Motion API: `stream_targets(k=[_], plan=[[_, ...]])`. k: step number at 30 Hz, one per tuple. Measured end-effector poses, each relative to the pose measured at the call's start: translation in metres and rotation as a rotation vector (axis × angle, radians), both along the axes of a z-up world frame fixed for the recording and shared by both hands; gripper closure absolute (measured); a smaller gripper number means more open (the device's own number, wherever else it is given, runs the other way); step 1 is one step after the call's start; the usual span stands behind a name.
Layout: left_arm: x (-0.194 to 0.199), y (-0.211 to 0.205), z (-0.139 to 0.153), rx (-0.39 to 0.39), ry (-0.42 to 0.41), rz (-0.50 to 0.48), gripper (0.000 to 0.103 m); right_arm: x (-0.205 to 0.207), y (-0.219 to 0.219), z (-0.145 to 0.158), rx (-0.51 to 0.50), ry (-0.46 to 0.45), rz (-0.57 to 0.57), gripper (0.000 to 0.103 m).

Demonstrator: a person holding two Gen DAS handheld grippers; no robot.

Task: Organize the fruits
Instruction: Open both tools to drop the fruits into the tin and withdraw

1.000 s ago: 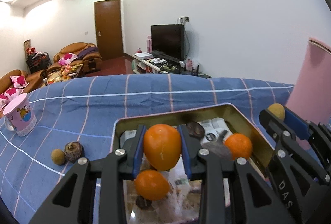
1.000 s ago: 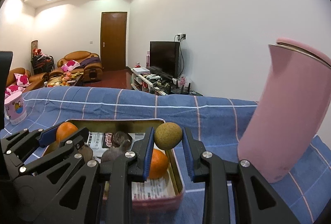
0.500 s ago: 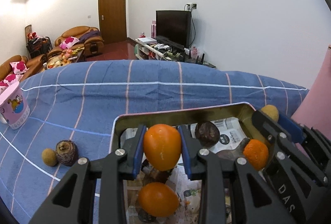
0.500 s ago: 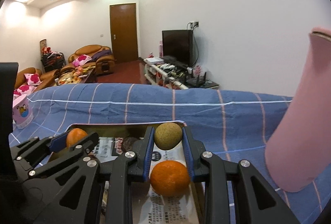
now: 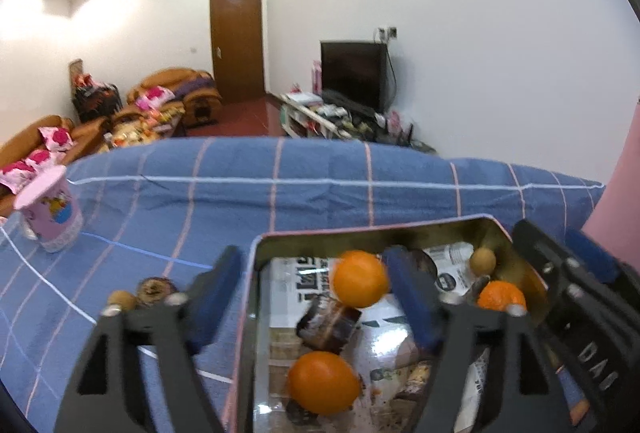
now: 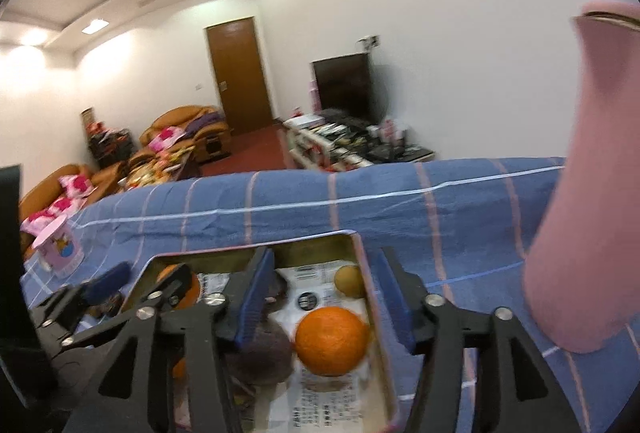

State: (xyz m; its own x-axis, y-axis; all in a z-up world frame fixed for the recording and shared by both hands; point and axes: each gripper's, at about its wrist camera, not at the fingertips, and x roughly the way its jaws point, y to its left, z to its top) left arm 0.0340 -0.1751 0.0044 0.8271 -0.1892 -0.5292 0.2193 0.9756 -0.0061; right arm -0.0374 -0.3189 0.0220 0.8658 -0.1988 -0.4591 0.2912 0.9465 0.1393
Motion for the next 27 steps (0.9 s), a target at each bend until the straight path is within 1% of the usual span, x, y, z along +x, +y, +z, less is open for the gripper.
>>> stream_targets(k=[1, 2, 4, 6, 8, 10, 11, 14, 18, 22, 27], plan=[[-0.006, -0.001, 0.002, 0.0, -0.033, -0.008, 0.0, -0.004, -0.001, 0.003, -0.005, -0.021, -0.025, 0.012], [-0.013, -0.003, 0.005, 0.009, -0.076, -0.018, 0.0, -0.01, -0.002, 0.006, -0.011, -0.056, -0.052, 0.003], [-0.025, -0.01, 0.008, 0.037, -0.142, -0.048, 0.0, -0.021, 0.0, 0.011, -0.029, -0.123, -0.075, 0.003], [-0.036, -0.019, 0.011, 0.092, -0.2, -0.076, 0.0, -0.027, 0.006, 0.013, -0.075, -0.149, -0.1, 0.003], [-0.041, -0.024, 0.011, 0.136, -0.225, -0.08, 0.0, -0.027, 0.015, 0.013, -0.133, -0.138, -0.113, 0.002], [-0.044, -0.025, 0.011, 0.15, -0.233, -0.086, 0.0, -0.027, 0.024, 0.012, -0.185, -0.129, -0.1, 0.002], [-0.044, -0.025, 0.011, 0.155, -0.231, -0.086, 0.0, -0.028, 0.027, 0.013, -0.196, -0.135, -0.1, 0.002], [-0.046, -0.02, 0.013, 0.133, -0.242, -0.09, 0.0, -0.033, 0.031, 0.015, -0.216, -0.163, -0.112, 0.002], [-0.05, -0.014, 0.015, 0.109, -0.25, -0.097, 0.0, -0.04, 0.027, 0.015, -0.183, -0.161, -0.123, 0.002], [-0.051, -0.01, 0.014, 0.105, -0.244, -0.105, 0.0, -0.045, 0.025, 0.013, -0.166, -0.143, -0.13, 0.002], [-0.053, 0.004, 0.015, 0.057, -0.209, -0.108, 0.0, -0.057, 0.028, 0.013, -0.157, -0.152, -0.147, 0.002]])
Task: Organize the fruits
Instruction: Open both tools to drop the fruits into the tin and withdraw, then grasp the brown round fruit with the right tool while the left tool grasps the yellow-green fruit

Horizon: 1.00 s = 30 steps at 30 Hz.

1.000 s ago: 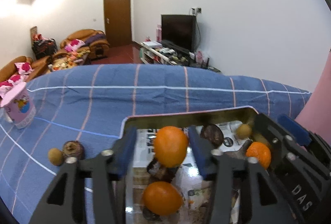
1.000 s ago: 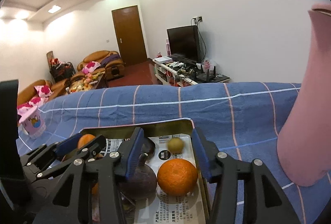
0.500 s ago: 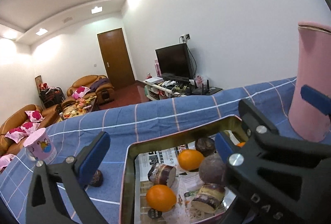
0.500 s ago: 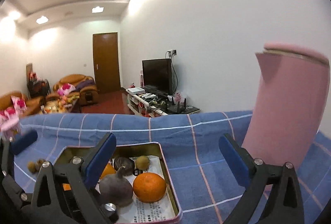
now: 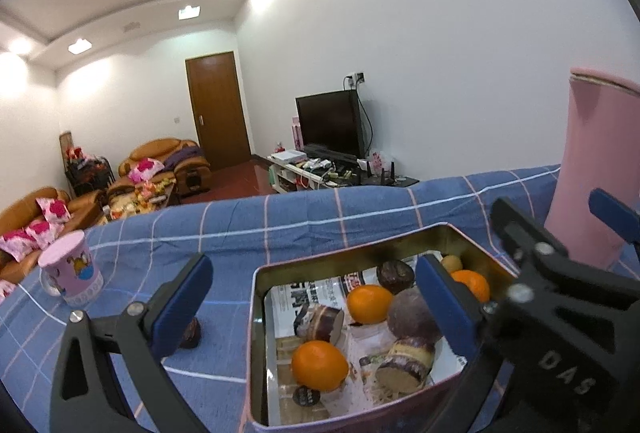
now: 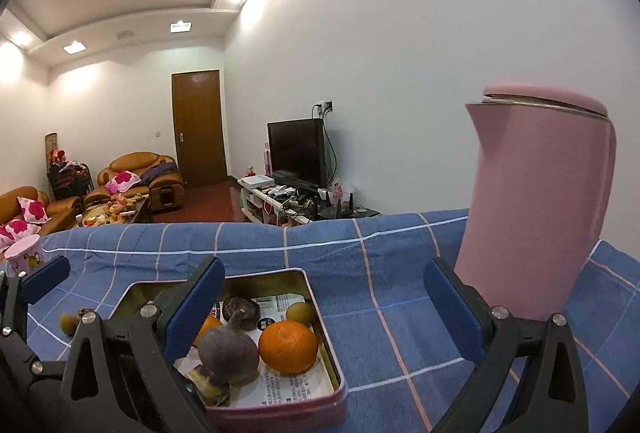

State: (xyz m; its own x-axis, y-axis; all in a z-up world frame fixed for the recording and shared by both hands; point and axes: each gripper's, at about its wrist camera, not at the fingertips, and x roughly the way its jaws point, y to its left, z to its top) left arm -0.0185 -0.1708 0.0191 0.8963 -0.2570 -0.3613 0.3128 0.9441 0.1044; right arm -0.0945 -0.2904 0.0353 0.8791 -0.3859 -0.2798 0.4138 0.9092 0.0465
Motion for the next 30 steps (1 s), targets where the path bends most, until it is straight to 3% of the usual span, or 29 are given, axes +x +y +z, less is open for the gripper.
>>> stream_targets(k=[7, 21, 30], plan=[[-0.003, 0.024, -0.003, -0.054, 0.029, 0.021, 0.0, -0.005, -0.003, -0.003, 0.059, 0.017, -0.024, 0.002], [0.006, 0.067, -0.005, -0.006, 0.049, 0.07, 0.0, 0.005, 0.038, -0.004, 0.016, 0.075, -0.05, 0.002], [0.028, 0.108, -0.008, -0.006, 0.08, 0.135, 0.0, 0.027, 0.08, -0.004, 0.0, 0.073, 0.026, 0.002]])
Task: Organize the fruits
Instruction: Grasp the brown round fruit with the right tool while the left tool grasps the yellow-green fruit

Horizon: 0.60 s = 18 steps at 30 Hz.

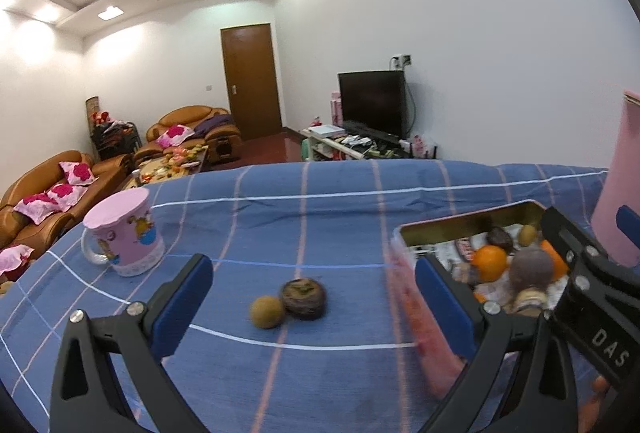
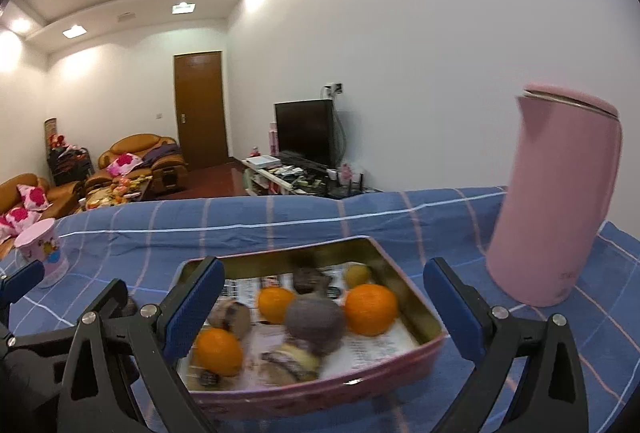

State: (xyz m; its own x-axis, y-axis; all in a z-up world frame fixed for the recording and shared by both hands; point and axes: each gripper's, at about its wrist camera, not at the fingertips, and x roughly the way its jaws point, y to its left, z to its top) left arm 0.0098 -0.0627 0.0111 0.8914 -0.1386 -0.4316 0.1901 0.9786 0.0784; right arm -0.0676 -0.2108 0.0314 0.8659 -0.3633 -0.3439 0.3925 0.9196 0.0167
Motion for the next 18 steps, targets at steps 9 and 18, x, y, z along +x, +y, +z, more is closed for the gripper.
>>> stream_targets(k=[9, 18], plan=[[0.023, 0.039, -0.002, 0.025, 0.013, 0.059, 0.0, 0.028, 0.032, -0.004, 0.029, 0.017, 0.079, 0.002], [0.064, 0.107, -0.014, -0.03, 0.149, 0.242, 0.0, 0.06, 0.073, -0.009, -0.018, 0.092, 0.219, 0.003]])
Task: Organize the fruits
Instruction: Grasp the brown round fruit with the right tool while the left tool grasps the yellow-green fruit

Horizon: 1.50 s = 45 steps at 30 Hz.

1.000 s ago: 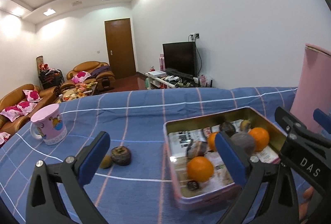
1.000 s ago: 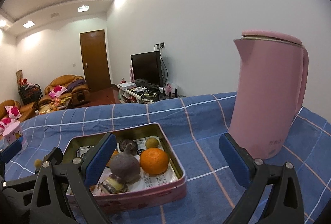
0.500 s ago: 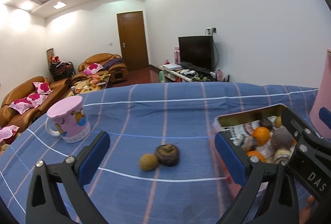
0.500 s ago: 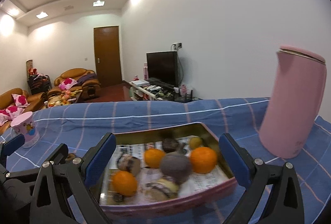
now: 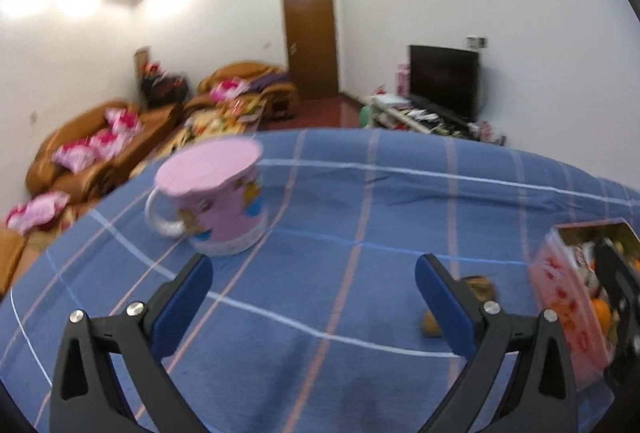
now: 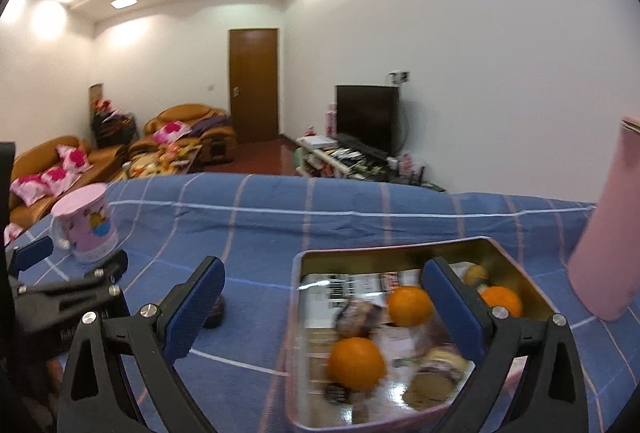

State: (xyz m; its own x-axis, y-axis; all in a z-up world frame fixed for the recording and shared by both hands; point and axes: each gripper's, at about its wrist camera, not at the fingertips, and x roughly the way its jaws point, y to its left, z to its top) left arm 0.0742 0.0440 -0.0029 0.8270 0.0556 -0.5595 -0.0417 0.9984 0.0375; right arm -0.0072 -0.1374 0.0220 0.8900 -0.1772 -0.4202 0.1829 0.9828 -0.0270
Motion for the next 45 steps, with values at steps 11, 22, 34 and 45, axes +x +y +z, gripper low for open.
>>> stream_targets(k=[11, 22, 34, 45], plan=[[0.015, 0.015, -0.01, 0.018, 0.065, 0.072, 0.001, 0.043, 0.056, -0.02, -0.122, 0.19, 0.211, 0.05], [0.018, 0.02, -0.012, 0.017, 0.076, 0.083, 0.001, 0.076, 0.06, -0.046, -0.051, 0.392, 0.3, 0.055], [0.021, 0.024, -0.013, 0.014, 0.086, 0.072, 0.001, 0.092, 0.063, -0.058, 0.027, 0.471, 0.343, 0.062], [0.012, 0.007, -0.003, -0.035, 0.036, -0.134, 0.006, 0.018, 0.04, -0.014, 0.088, 0.103, 0.125, 0.062]])
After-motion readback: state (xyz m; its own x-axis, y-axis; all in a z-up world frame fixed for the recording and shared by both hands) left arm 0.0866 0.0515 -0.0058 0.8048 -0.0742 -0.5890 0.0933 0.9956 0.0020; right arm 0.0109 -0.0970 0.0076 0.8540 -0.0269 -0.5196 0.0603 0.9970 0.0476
